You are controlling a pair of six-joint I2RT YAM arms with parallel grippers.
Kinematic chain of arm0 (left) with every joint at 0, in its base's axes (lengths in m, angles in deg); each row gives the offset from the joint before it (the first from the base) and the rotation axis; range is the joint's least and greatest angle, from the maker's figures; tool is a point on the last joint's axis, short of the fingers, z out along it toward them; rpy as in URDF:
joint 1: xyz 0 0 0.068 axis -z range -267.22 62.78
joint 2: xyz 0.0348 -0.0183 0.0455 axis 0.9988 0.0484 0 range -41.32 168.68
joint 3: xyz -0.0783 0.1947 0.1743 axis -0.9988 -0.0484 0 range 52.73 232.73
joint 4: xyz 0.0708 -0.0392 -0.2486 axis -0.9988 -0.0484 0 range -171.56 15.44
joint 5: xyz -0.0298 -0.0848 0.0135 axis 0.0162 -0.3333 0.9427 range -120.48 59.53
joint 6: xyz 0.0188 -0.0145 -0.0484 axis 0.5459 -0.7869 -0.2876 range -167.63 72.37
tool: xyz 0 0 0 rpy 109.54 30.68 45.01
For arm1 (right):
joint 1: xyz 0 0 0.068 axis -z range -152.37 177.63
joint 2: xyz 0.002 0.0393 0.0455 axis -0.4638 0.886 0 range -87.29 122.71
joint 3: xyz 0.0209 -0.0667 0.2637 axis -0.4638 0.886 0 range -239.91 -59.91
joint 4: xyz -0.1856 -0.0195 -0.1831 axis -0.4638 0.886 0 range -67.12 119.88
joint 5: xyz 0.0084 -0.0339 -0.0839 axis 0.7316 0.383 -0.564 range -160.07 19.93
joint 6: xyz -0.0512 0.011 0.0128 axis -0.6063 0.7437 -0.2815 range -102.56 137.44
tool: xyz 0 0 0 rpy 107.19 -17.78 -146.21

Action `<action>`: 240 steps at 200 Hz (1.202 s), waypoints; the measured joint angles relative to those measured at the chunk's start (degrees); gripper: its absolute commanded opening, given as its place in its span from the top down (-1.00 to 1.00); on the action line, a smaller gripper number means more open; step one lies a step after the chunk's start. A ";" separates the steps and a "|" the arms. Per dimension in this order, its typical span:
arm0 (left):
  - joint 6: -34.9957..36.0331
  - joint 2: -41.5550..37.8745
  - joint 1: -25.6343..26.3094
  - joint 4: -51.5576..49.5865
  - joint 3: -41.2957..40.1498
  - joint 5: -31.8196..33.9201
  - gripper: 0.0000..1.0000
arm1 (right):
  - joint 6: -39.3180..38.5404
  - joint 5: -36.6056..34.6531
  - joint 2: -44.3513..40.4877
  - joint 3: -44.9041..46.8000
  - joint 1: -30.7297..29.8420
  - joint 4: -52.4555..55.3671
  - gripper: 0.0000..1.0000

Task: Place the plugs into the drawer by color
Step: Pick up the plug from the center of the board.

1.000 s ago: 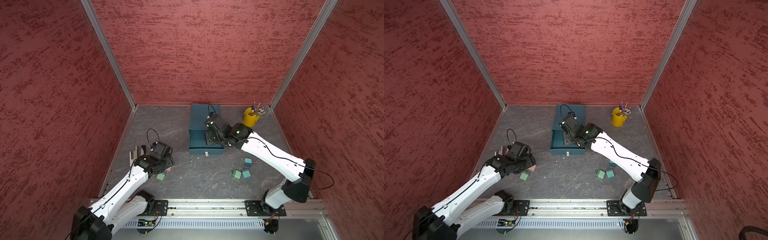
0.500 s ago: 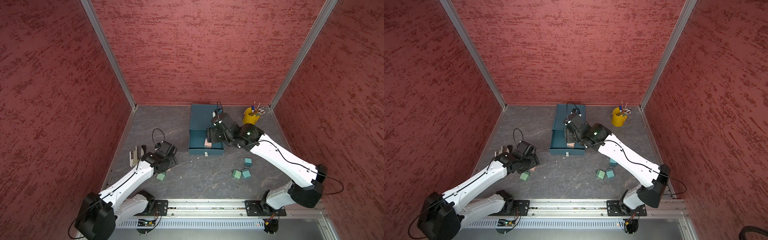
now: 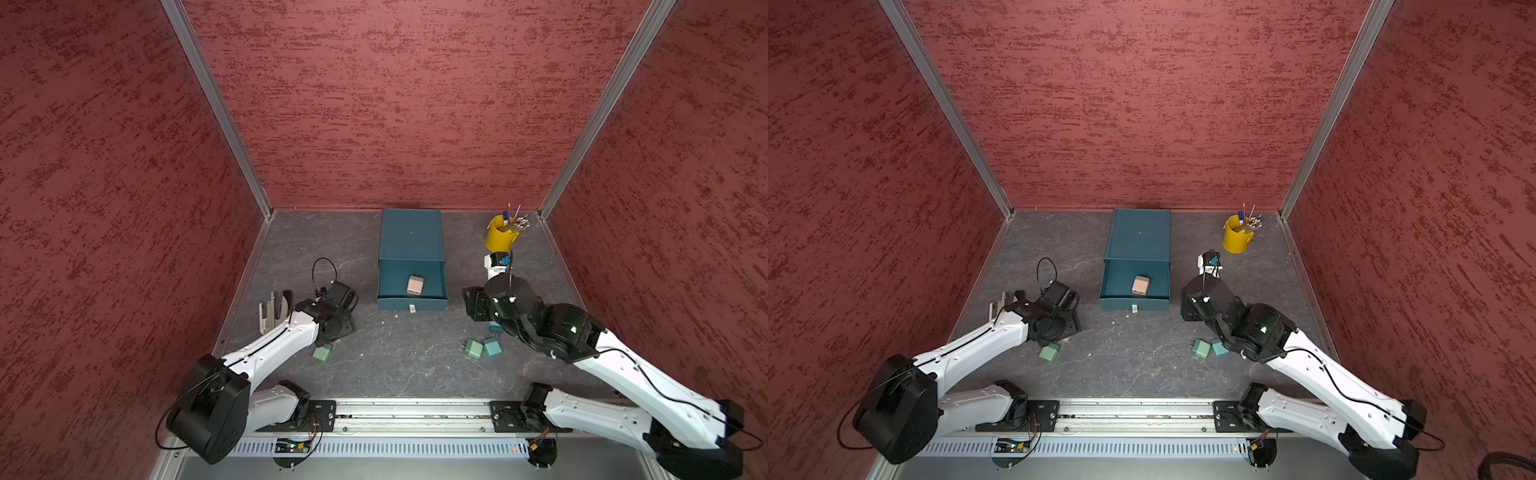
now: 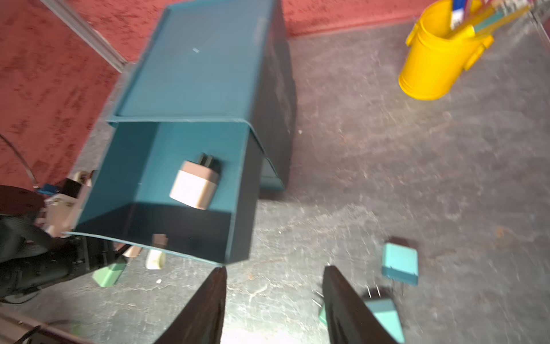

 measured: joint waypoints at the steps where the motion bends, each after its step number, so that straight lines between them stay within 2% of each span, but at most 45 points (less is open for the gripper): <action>1: 0.11 0.13 -0.07 0.07 0.04 0.00 -0.49 | 0.11 -0.02 -0.04 0.13 0.04 0.02 -0.14; 70: 2.29 3.69 -2.91 1.77 0.50 -0.09 -0.47 | 6.47 -0.26 -1.97 4.37 3.93 0.68 -0.13; 98: 2.78 4.83 -2.95 3.02 0.48 -1.16 -0.42 | 8.07 -0.13 -3.04 5.86 5.27 0.15 -0.06; 140: 3.06 7.76 -2.93 4.72 0.48 -2.54 -0.20 | 11.28 1.99 -3.06 12.31 5.86 -2.23 0.01; 202: 3.26 8.48 -2.84 5.31 0.48 -3.13 0.02 | 12.24 2.60 -2.62 12.83 5.95 -2.71 0.02; 224: 3.26 8.68 -2.84 5.55 0.50 -2.97 0.21 | 12.24 2.60 -2.62 12.76 5.97 -2.78 0.02; 240: 3.15 8.90 -2.71 5.53 0.68 -2.84 0.45 | 12.22 2.62 -2.69 12.74 5.99 -3.06 0.03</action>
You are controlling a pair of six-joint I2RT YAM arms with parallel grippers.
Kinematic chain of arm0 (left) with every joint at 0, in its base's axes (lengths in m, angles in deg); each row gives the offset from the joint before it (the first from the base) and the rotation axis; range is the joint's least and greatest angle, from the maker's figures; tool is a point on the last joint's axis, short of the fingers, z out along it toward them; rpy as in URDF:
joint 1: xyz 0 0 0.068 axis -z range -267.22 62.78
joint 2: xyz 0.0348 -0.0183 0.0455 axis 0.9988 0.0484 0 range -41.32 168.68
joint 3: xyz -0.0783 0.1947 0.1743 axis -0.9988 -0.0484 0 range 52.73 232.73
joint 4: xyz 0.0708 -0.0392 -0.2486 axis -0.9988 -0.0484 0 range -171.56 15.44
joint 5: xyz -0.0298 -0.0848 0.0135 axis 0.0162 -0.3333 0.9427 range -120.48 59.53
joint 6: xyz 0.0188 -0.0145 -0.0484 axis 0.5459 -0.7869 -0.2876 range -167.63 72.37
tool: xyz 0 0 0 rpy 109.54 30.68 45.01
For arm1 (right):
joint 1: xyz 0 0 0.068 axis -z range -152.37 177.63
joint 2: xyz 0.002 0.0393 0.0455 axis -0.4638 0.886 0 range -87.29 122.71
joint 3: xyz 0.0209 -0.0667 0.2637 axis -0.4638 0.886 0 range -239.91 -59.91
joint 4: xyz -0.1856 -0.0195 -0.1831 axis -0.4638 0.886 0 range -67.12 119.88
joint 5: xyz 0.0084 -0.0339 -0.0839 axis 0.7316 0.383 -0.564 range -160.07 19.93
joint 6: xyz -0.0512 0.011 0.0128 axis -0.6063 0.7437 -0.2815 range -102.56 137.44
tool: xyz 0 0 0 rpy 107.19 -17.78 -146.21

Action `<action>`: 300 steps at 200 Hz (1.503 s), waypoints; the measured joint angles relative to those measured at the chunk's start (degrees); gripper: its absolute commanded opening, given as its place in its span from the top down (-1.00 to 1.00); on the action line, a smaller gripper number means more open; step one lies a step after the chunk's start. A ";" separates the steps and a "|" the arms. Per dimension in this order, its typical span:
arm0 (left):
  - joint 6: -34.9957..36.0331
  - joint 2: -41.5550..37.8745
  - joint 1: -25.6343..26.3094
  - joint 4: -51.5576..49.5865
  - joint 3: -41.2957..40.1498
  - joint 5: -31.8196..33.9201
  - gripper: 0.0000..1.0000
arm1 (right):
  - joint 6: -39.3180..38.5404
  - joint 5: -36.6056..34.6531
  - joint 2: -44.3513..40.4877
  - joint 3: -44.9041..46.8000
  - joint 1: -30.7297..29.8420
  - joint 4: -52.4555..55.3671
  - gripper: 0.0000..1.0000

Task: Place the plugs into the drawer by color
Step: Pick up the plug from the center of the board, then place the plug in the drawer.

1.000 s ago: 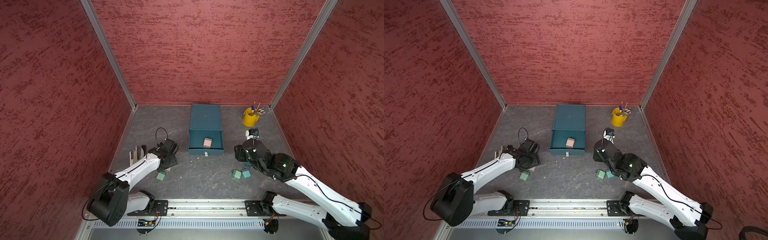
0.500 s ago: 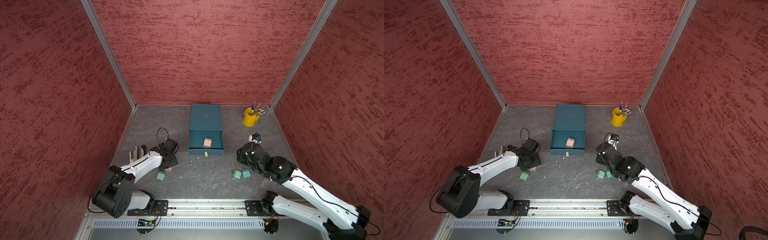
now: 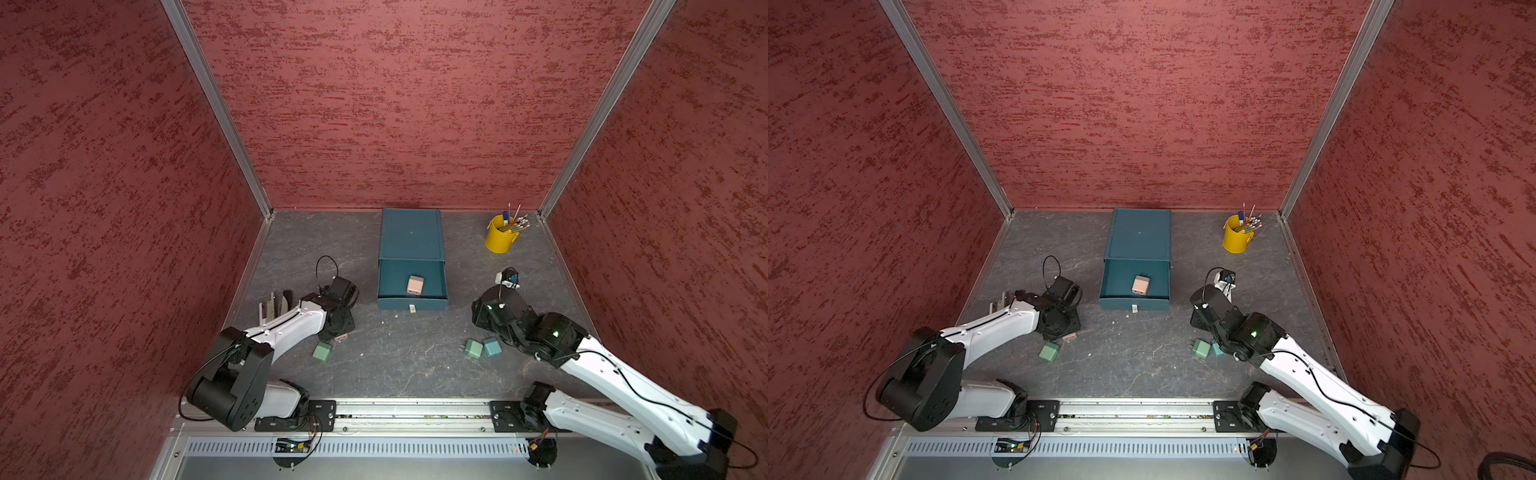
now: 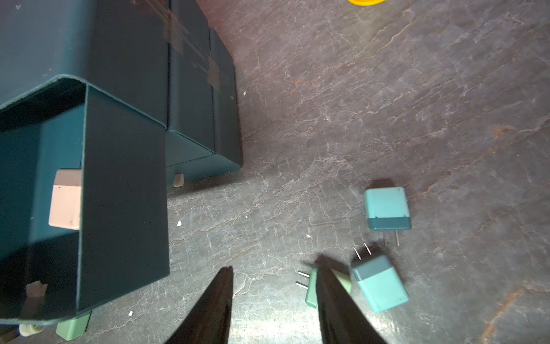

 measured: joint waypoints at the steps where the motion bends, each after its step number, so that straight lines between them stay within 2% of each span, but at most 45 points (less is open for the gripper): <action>1: -0.02 0.02 0.00 -0.04 0.04 0.04 0.46 | -0.02 0.00 -0.04 0.00 0.00 -0.02 0.03; 32: 0.00 -0.04 0.48 -1.62 1.05 0.20 0.84 | -1.55 1.18 -1.84 0.02 0.07 -1.51 0.05; 51: 0.13 -2.16 0.59 -4.46 3.45 0.42 1.00 | -3.91 2.58 -3.45 0.02 0.09 -3.04 0.09; 80: 1.03 -8.35 0.79 -10.03 11.98 1.66 1.00 | -7.78 4.68 -5.25 0.02 0.11 -4.31 0.09; 114: 3.10 -12.55 3.28 -15.93 28.57 3.30 1.00 | -11.08 6.43 -6.84 0.02 0.11 -4.42 0.09; 137: 4.48 -12.39 7.85 -18.03 38.99 4.70 1.00 | -12.39 8.22 -7.54 0.02 0.11 -5.46 0.11; 160: 5.73 -11.39 13.97 -18.36 45.03 5.79 1.00 | -13.35 10.69 -7.61 0.48 0.11 -7.45 0.12; 184: 7.04 -8.96 19.02 -16.83 46.18 5.77 1.00 | -13.70 12.28 -7.93 1.90 0.11 -8.68 0.12; 212: 8.15 -3.26 22.53 -13.35 45.18 5.68 1.00 | -14.08 13.38 -9.03 2.82 0.11 -9.55 0.12; 250: 8.59 2.69 24.33 -10.38 43.89 5.03 1.00 | -14.64 16.76 -12.24 5.14 0.11 -11.82 0.11; 292: 8.55 3.74 24.72 -9.11 42.69 5.60 1.00 | -15.17 19.12 -14.60 6.34 -0.11 -13.14 0.11; 300: 8.55 3.80 24.83 -9.09 42.60 5.79 0.78 | -15.28 19.43 -14.99 6.56 -0.17 -13.55 0.10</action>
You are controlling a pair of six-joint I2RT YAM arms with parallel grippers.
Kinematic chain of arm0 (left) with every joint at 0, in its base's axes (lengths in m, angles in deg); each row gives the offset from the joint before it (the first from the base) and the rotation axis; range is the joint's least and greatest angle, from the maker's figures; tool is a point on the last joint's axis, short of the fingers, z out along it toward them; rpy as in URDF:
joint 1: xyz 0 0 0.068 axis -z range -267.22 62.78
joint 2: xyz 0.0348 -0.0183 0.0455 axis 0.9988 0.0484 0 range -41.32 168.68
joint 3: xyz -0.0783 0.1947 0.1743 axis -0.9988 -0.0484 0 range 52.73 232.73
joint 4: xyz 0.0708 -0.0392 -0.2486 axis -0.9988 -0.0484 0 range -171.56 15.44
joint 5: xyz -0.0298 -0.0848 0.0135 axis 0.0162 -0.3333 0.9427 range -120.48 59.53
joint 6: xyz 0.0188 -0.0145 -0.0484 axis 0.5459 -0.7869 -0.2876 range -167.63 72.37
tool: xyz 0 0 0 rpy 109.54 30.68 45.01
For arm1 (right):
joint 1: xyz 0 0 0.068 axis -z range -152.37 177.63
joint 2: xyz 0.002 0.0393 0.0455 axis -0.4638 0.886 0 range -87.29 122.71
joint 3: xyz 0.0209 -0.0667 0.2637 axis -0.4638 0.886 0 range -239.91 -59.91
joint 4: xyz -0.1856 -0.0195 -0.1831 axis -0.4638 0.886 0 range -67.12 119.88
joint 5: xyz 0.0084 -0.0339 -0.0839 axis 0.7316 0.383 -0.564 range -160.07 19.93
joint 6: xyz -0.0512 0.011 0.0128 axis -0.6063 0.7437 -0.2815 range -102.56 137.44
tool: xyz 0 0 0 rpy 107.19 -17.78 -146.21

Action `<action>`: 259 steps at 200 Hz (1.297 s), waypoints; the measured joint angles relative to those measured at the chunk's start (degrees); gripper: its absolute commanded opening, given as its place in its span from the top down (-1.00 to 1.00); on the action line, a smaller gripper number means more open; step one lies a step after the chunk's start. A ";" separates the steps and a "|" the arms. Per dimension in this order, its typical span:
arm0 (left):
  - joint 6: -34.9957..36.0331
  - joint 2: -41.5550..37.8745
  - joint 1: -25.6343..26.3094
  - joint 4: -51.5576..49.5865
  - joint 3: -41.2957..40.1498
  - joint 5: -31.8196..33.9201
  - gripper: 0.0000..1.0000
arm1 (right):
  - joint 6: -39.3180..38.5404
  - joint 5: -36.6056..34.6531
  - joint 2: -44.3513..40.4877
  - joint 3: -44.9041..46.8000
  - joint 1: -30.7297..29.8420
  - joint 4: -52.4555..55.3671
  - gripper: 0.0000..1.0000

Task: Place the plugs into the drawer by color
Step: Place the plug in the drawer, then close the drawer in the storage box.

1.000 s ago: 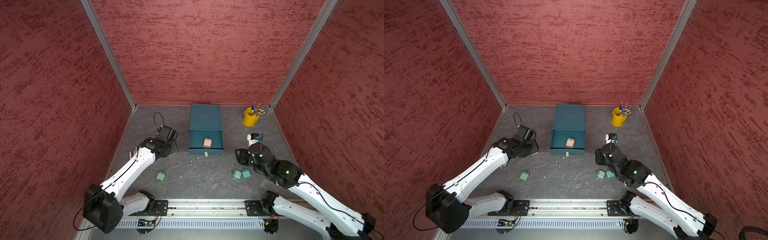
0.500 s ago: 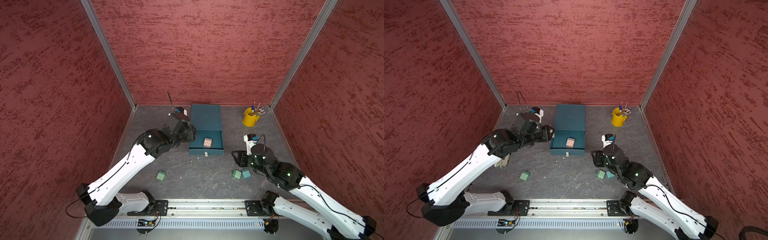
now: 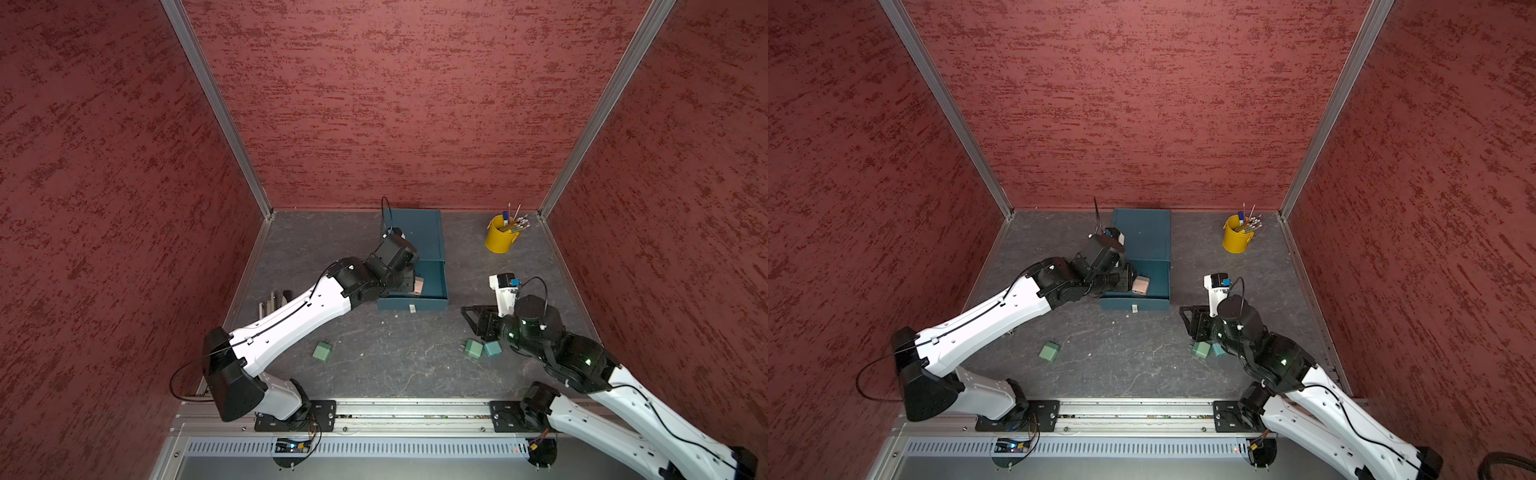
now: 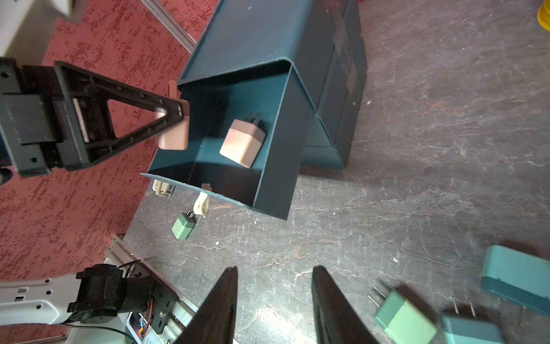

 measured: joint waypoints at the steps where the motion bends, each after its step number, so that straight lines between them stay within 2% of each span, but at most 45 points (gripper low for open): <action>1: 0.00 0.00 0.00 0.00 0.00 0.02 0.75 | -0.02 0.07 -0.07 0.02 0.00 -0.07 0.10; 25: -0.07 0.02 0.37 0.63 -0.94 0.59 -0.06 | -0.44 1.16 -0.61 0.22 -0.07 -1.22 0.07; 37: -0.15 0.02 0.44 0.63 -1.40 0.87 -0.28 | -0.68 1.64 -0.50 0.22 -0.22 -1.92 0.03; 48: -0.31 0.02 0.46 0.68 -1.46 1.16 -0.37 | -0.83 2.16 0.02 0.22 -0.39 -2.36 -0.01; 78: 0.11 0.02 0.37 0.35 -0.57 2.19 -0.46 | -1.29 3.26 1.57 0.22 -1.86 -3.58 -0.13; 113: 2.19 -0.02 -1.57 -0.50 5.22 2.21 -0.49 | -1.77 4.13 2.78 0.22 -4.72 -5.38 -0.28; 141: 3.69 -0.63 -8.20 -0.11 7.93 1.11 -0.48 | -2.51 4.61 5.20 0.20 -7.93 -7.50 -0.36; 169: 4.11 0.42 -16.46 0.66 8.02 -2.75 -0.46 | -3.26 4.26 9.84 -0.04 -11.74 -9.20 -0.42; 184: 4.13 2.29 -18.91 1.40 8.02 -5.09 -0.46 | -3.72 3.39 12.52 -0.50 -13.77 -9.77 -0.45; 222: 4.28 7.56 -19.93 3.39 7.74 -9.55 -0.40 | -3.93 -1.16 18.10 -1.33 -16.46 -12.98 -0.58; 259: 4.28 8.76 -20.74 4.07 5.99 -12.26 -0.30 | -3.15 -6.01 21.68 -1.33 -16.50 -16.96 -0.66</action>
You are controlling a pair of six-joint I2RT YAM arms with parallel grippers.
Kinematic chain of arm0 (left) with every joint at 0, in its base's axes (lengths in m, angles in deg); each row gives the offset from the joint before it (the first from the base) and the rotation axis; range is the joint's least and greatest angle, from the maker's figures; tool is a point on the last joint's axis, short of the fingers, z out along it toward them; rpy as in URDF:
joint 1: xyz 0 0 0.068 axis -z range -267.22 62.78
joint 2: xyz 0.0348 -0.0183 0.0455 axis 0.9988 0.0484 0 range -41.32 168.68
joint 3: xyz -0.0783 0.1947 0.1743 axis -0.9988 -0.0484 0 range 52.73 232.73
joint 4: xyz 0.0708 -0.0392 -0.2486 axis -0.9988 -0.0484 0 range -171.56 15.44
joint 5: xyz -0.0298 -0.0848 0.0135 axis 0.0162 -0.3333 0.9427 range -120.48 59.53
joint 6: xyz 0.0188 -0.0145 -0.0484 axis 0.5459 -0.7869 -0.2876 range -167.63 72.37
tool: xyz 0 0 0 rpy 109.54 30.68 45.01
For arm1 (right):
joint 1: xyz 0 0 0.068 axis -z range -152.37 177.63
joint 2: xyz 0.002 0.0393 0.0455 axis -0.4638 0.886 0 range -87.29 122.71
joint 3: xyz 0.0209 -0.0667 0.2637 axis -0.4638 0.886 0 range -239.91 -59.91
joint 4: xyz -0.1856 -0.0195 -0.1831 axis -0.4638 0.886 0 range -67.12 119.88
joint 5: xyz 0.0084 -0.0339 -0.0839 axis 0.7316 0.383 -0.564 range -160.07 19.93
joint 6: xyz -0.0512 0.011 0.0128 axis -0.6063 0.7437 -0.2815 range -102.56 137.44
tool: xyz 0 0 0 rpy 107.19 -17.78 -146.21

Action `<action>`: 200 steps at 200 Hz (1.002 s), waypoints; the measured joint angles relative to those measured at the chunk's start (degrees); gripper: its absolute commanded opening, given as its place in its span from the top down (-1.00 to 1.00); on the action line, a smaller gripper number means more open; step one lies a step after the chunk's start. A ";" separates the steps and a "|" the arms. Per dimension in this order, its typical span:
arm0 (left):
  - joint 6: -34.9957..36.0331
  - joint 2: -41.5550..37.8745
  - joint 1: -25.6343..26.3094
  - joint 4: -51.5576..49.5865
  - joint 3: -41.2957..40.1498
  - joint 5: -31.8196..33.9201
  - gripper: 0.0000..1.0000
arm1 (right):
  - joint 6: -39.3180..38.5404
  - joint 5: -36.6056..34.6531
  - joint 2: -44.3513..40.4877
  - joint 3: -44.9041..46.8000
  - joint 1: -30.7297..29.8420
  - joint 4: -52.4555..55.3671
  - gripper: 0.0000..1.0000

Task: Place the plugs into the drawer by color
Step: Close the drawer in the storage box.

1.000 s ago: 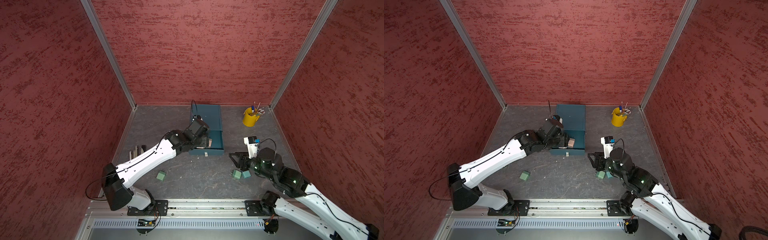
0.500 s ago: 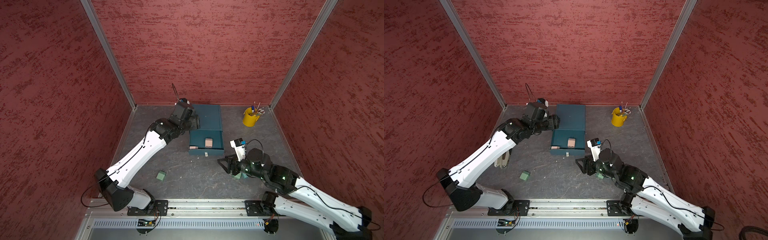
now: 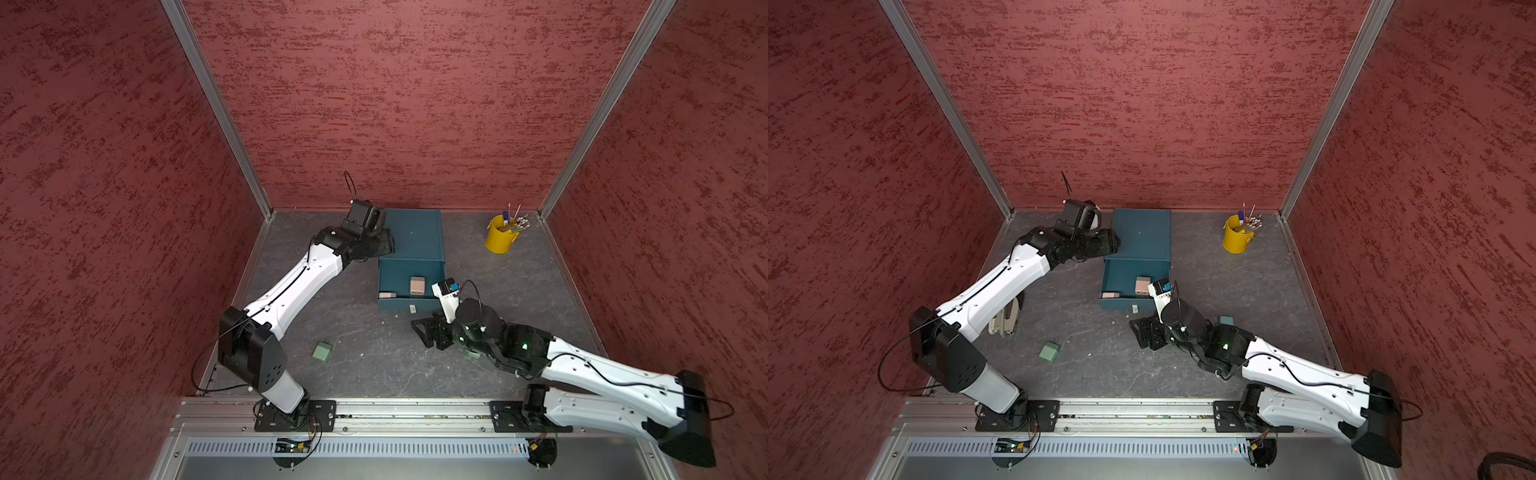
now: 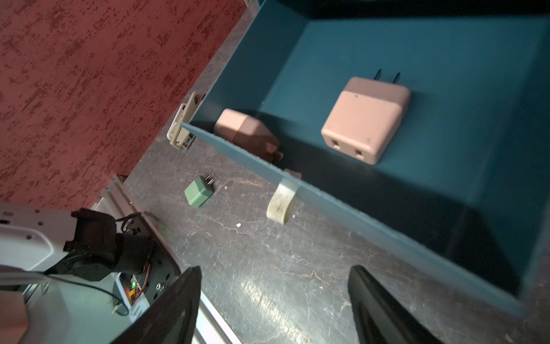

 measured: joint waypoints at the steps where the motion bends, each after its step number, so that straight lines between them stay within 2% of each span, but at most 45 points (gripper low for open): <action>1: -0.02 0.00 -0.04 0.00 -0.09 -0.04 -0.29 | -0.02 -0.13 0.13 0.00 0.00 -0.22 -0.67; 53: -0.02 -0.17 -0.68 1.29 -2.29 -1.53 -0.16 | -0.15 -3.65 4.81 -0.02 -0.04 -4.44 -0.72; 112: -0.04 -1.68 -0.68 4.74 -5.46 -2.62 -0.11 | -3.76 -7.67 8.31 -2.91 0.00 -7.41 -0.85; 200: -0.07 -3.69 -0.68 7.48 -8.63 -2.71 -0.10 | -6.99 -8.59 16.61 -4.74 6.51 -16.24 -0.92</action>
